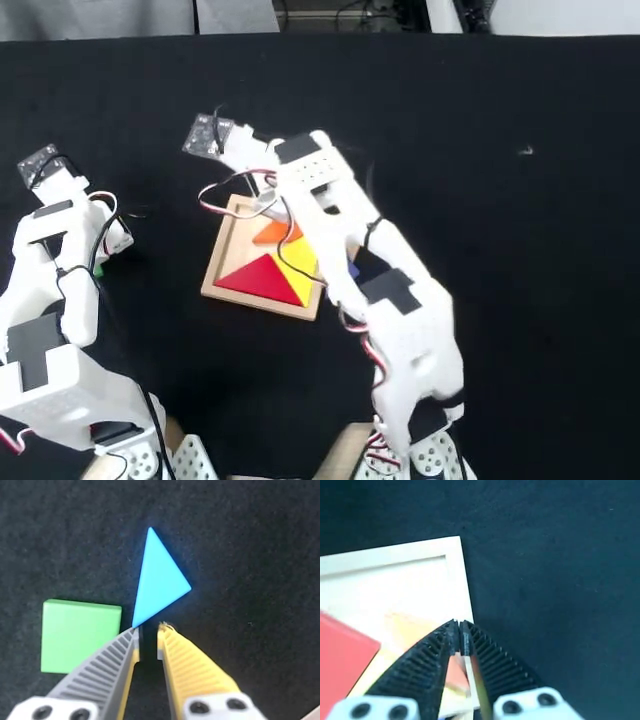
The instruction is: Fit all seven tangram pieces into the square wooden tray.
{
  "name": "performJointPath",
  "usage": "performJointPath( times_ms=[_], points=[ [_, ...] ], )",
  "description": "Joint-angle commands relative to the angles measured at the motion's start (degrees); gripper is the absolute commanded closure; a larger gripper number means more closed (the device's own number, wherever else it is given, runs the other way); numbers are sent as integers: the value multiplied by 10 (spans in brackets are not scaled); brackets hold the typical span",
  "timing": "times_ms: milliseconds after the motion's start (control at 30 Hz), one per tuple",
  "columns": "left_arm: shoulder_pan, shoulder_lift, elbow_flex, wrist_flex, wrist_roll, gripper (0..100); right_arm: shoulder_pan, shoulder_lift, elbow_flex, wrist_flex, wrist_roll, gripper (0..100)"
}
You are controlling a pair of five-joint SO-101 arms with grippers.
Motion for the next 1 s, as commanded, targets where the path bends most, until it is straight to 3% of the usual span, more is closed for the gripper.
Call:
performJointPath(
  times_ms=[0,300,967],
  points=[
    [8,-33,-4,-9,-3,924,-16,-59,-3,32,-5,987],
    [8,-33,-4,-9,-3,924,-44,-62,131,-62,-5,987],
    [8,-33,-3,-9,-3,924,19,-65,113,-68,-3,987]
  ],
)
